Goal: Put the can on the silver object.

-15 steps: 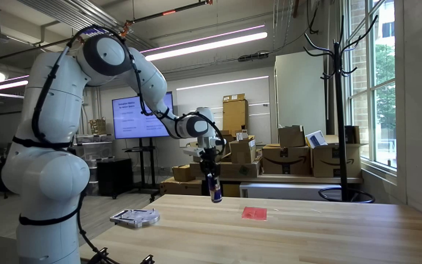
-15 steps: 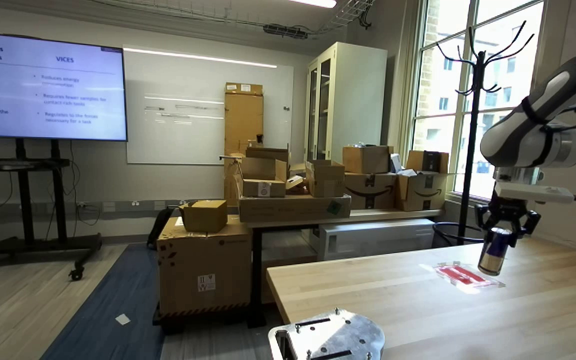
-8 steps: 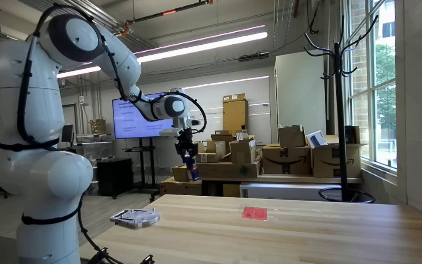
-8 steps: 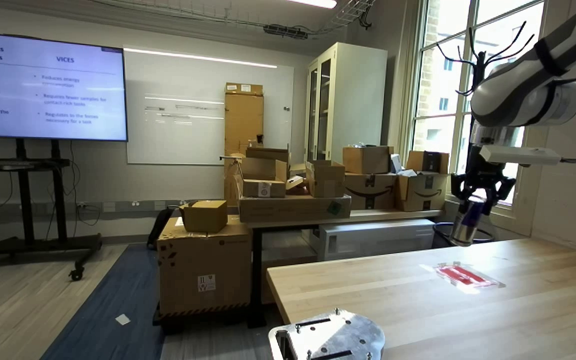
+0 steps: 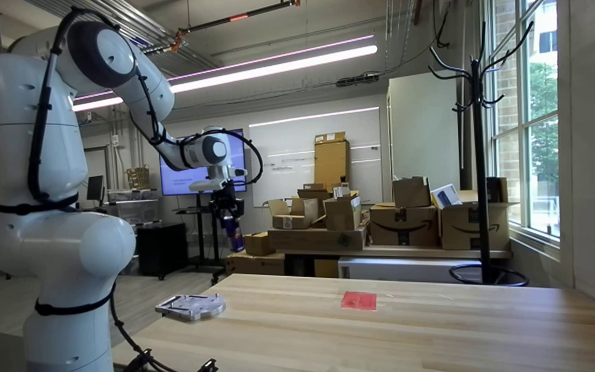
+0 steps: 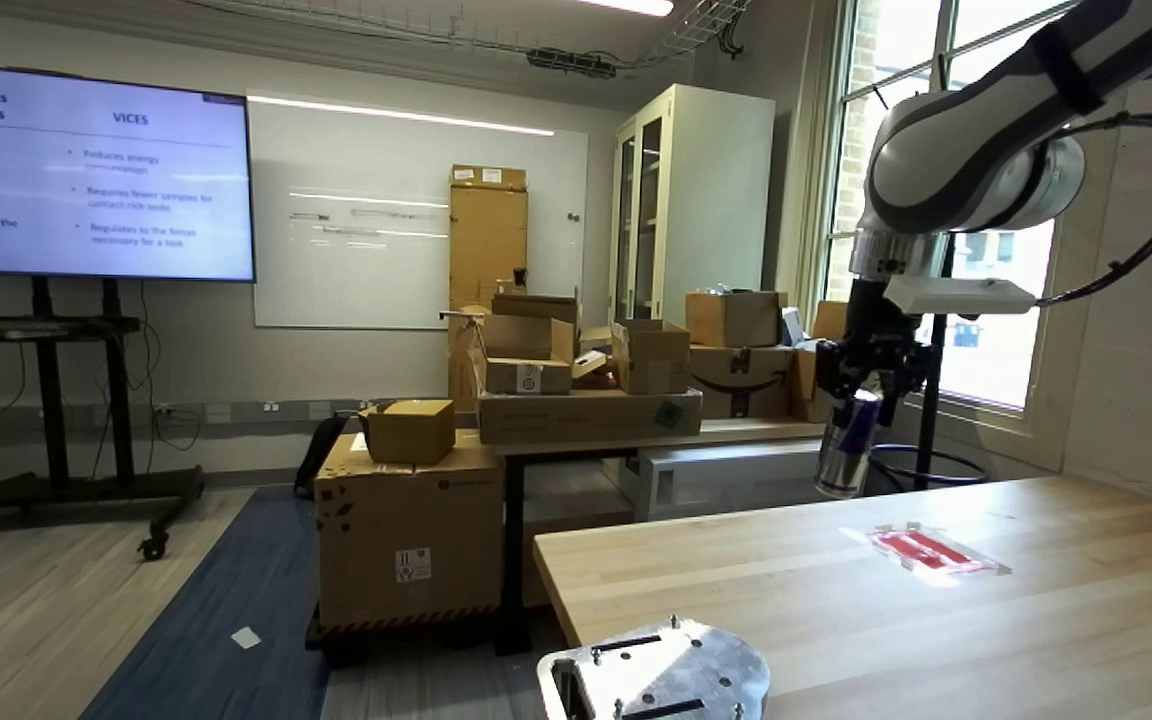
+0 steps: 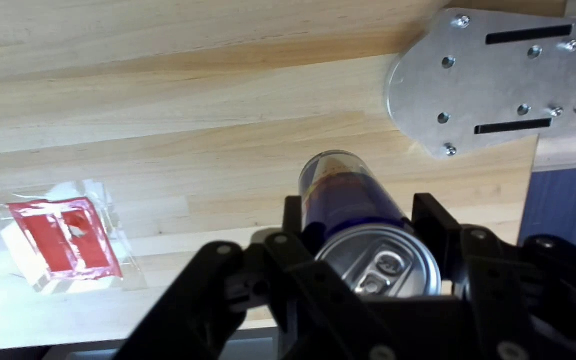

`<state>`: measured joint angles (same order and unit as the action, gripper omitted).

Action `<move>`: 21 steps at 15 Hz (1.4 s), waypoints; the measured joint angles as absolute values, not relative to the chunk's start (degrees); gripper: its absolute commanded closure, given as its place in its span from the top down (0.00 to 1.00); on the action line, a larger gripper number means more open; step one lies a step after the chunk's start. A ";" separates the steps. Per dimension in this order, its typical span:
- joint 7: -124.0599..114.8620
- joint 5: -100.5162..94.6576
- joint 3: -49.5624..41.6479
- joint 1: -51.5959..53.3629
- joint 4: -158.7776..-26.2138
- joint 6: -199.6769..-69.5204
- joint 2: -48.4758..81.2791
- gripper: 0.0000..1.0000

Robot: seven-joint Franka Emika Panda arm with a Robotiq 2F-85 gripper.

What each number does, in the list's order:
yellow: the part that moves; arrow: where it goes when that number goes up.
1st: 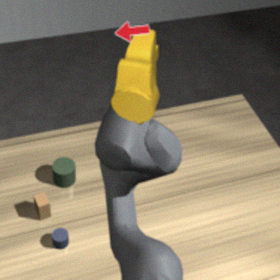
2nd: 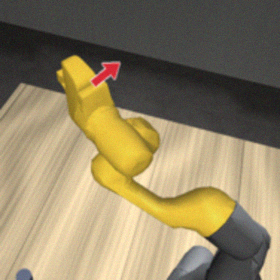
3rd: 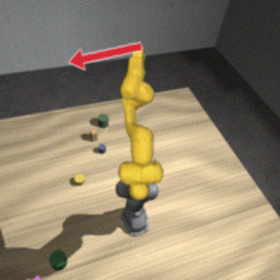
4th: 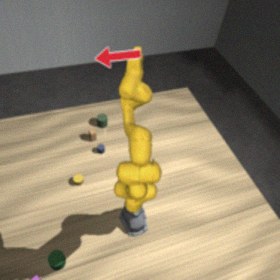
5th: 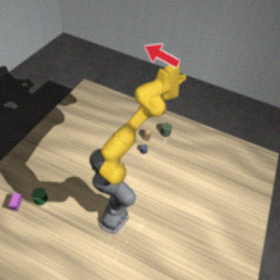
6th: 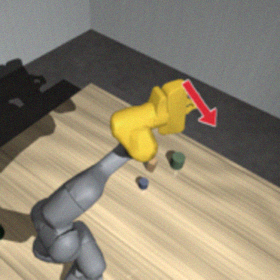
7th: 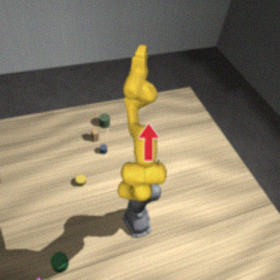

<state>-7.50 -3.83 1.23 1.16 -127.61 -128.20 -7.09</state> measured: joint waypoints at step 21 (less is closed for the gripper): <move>-8.15 -10.66 7.63 10.63 -119.95 -128.65 9.42 0.33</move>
